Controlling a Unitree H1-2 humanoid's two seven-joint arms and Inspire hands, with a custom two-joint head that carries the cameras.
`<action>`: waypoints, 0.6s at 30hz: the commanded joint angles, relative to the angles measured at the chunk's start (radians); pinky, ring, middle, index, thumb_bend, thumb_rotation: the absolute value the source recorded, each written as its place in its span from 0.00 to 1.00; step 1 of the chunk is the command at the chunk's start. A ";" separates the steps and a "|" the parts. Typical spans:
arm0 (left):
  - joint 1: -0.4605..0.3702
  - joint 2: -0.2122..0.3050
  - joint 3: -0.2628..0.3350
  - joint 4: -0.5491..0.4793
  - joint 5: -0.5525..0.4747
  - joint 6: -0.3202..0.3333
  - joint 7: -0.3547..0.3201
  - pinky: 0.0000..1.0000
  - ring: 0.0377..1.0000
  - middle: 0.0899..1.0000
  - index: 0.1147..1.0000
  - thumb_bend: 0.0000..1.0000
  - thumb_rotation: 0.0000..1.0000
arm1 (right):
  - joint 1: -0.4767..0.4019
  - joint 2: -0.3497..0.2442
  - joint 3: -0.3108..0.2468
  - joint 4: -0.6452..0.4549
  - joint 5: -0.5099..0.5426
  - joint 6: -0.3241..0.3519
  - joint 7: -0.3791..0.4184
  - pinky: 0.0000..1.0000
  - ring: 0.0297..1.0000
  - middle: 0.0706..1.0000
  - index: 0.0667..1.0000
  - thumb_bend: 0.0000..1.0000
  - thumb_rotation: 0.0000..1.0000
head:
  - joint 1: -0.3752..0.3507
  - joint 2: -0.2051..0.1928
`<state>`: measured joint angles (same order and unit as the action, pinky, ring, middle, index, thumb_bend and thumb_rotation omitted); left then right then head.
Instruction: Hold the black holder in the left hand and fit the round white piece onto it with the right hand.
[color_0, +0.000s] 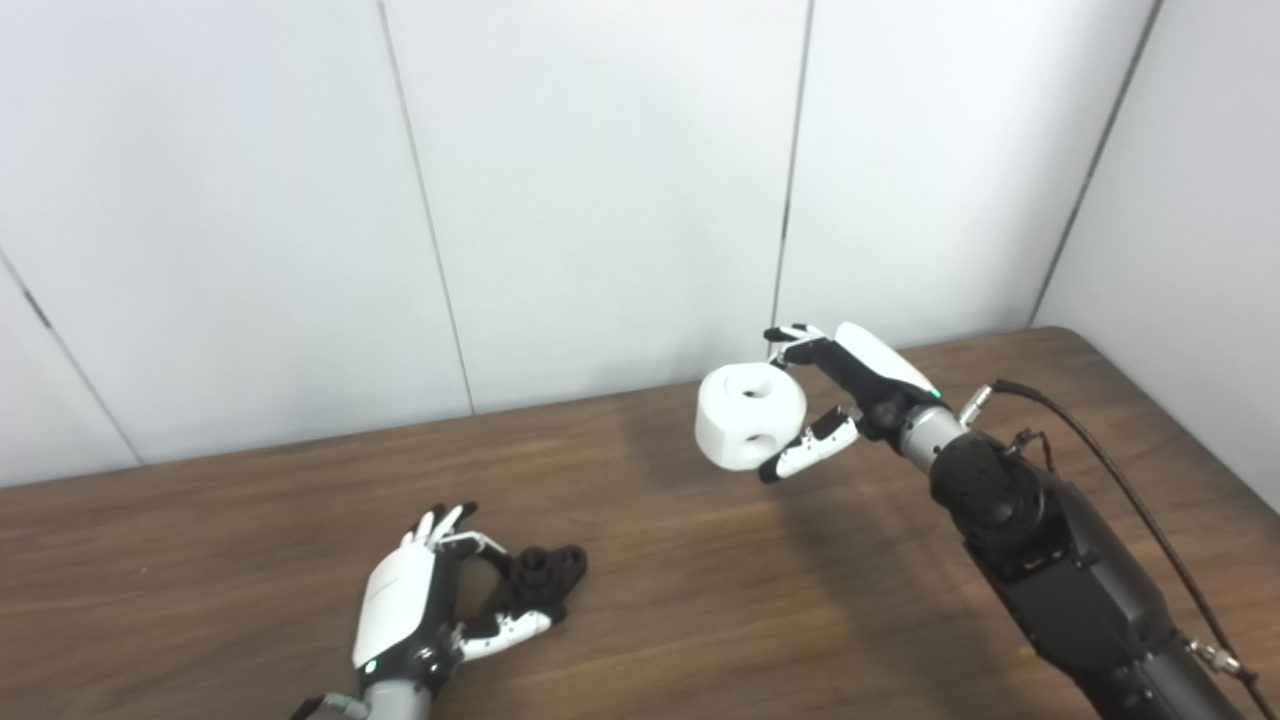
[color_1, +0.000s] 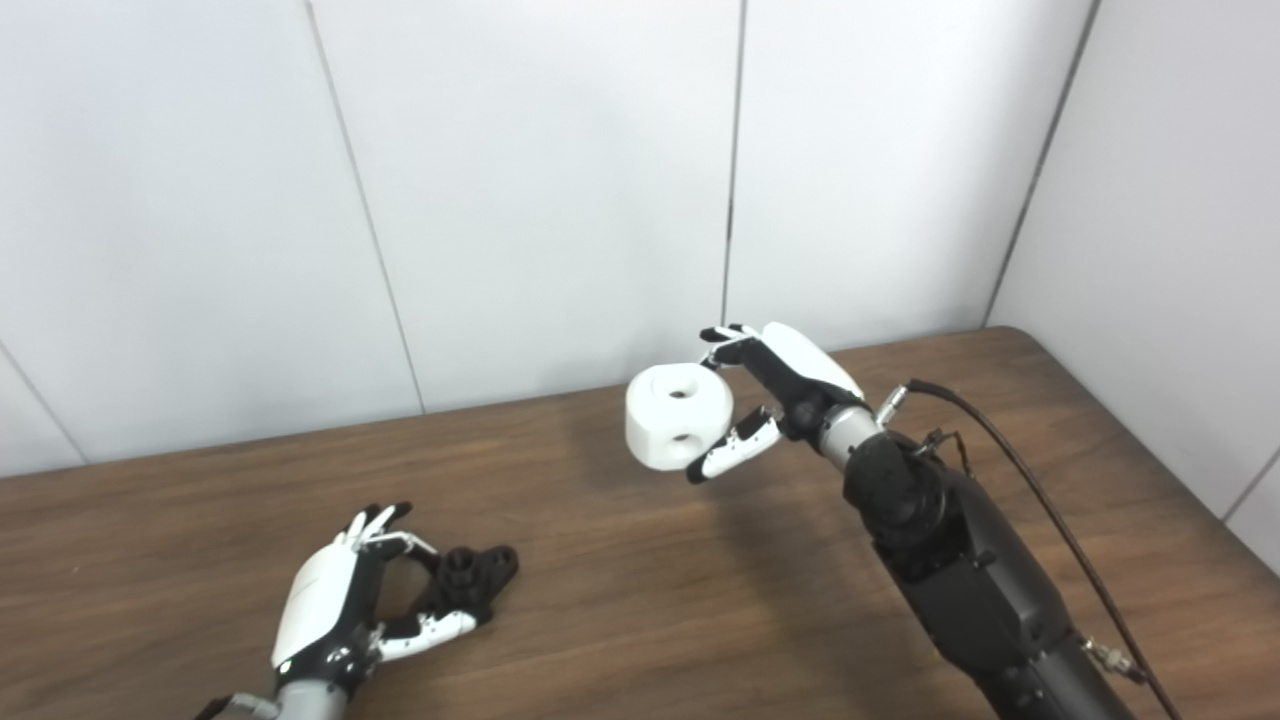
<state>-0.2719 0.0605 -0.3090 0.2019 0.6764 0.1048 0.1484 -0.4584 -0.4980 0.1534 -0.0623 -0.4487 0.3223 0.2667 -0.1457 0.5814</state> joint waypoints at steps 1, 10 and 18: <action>0.020 -0.033 -0.039 0.038 -0.003 0.005 -0.024 1.00 1.00 0.92 0.41 0.52 0.05 | -0.033 0.001 -0.003 -0.041 -0.009 -0.002 -0.005 0.91 0.99 0.91 0.44 0.51 0.13 | 0.003 0.000; 0.015 -0.048 -0.071 0.043 0.012 0.023 -0.029 1.00 1.00 0.92 0.41 0.52 0.05 | -0.044 0.061 0.043 -0.062 -0.022 0.004 0.035 0.97 1.00 0.92 0.44 0.51 0.13 | 0.015 0.001; 0.019 -0.069 -0.097 0.030 0.023 0.036 -0.036 1.00 1.00 0.92 0.41 0.52 0.05 | -0.044 0.104 0.074 -0.044 -0.024 -0.011 0.039 0.98 1.00 0.92 0.44 0.51 0.13 | 0.036 0.009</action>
<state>-0.2763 0.0225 -0.3672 0.2030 0.7046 0.1293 0.1537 -0.4586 -0.3936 0.2306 -0.0920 -0.4690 0.3385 0.3139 -0.1089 0.5890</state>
